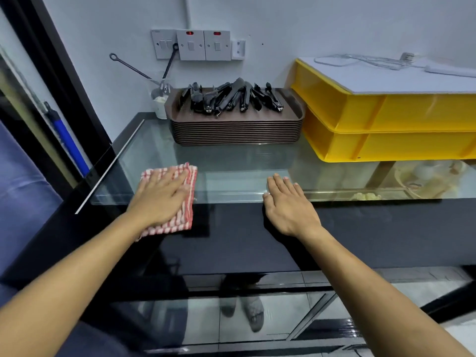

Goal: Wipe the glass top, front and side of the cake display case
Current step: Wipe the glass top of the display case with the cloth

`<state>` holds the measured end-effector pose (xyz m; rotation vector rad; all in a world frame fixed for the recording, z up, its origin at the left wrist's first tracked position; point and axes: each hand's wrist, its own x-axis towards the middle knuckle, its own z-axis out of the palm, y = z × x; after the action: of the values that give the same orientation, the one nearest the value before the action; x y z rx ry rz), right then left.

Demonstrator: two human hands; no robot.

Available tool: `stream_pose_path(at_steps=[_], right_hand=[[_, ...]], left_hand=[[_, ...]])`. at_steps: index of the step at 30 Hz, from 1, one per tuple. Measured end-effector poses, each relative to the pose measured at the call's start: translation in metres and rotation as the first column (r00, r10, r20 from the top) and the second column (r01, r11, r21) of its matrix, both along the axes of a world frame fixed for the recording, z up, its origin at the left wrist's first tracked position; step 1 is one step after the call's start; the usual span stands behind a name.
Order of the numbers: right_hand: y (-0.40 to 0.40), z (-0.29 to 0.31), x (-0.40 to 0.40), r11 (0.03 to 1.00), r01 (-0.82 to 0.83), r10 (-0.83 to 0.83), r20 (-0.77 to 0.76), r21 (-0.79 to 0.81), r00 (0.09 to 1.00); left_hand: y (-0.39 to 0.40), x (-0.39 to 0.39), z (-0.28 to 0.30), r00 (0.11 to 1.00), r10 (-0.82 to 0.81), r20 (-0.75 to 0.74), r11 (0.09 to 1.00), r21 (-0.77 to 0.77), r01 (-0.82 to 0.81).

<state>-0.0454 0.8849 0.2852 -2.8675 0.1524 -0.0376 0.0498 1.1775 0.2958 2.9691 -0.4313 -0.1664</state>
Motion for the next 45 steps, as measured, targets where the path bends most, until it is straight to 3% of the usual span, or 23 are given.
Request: stream_pose_path(at_steps=[5,9,11,13,18,21,24,26,34,40,45], right_hand=[[-0.001,0.001,0.000,1.000,0.003,-0.003,0.000,0.013,1.000],[-0.002,0.001,-0.001,1.000,0.001,-0.001,-0.016,0.007,1.000],[-0.002,0.001,-0.001,1.000,0.002,-0.002,-0.014,0.002,1.000],[0.000,0.001,-0.002,1.000,0.007,-0.007,-0.016,0.000,1.000],[0.001,0.001,-0.001,1.000,0.011,-0.011,-0.016,-0.009,1.000],[0.001,0.001,-0.001,1.000,0.016,-0.016,-0.015,-0.011,1.000],[0.000,0.001,-0.002,1.000,0.014,-0.014,-0.021,-0.012,1.000],[0.000,0.001,-0.002,1.000,0.011,-0.012,-0.018,-0.018,1.000],[0.000,0.002,-0.001,1.000,-0.001,0.001,-0.016,-0.014,1.000],[-0.002,0.002,-0.001,1.000,-0.013,0.013,-0.030,-0.014,0.999],[-0.002,0.001,-0.001,1.000,-0.013,0.013,-0.023,-0.025,1.000]], left_hand=[[-0.062,0.017,0.002,1.000,-0.017,-0.008,0.998,-0.056,0.017],[-0.089,-0.073,-0.004,0.958,-0.287,0.025,0.957,-0.039,0.288],[-0.076,-0.108,-0.008,0.940,-0.340,0.025,0.939,-0.038,0.341],[-0.052,-0.097,-0.005,0.957,-0.289,0.018,0.957,-0.028,0.289],[-0.025,-0.011,0.002,1.000,0.012,-0.026,0.999,-0.041,-0.013],[-0.057,-0.021,0.001,0.997,-0.075,-0.005,0.996,-0.054,0.075],[-0.081,-0.086,-0.006,0.960,-0.279,0.036,0.959,-0.051,0.280],[-0.073,-0.118,-0.010,0.943,-0.330,0.042,0.942,-0.056,0.332],[-0.046,-0.031,0.001,1.000,-0.013,-0.024,0.999,-0.042,0.012],[-0.079,-0.121,-0.003,0.962,-0.272,0.017,0.962,-0.036,0.272],[-0.031,-0.110,0.000,0.984,-0.181,0.001,0.983,0.011,0.181]])
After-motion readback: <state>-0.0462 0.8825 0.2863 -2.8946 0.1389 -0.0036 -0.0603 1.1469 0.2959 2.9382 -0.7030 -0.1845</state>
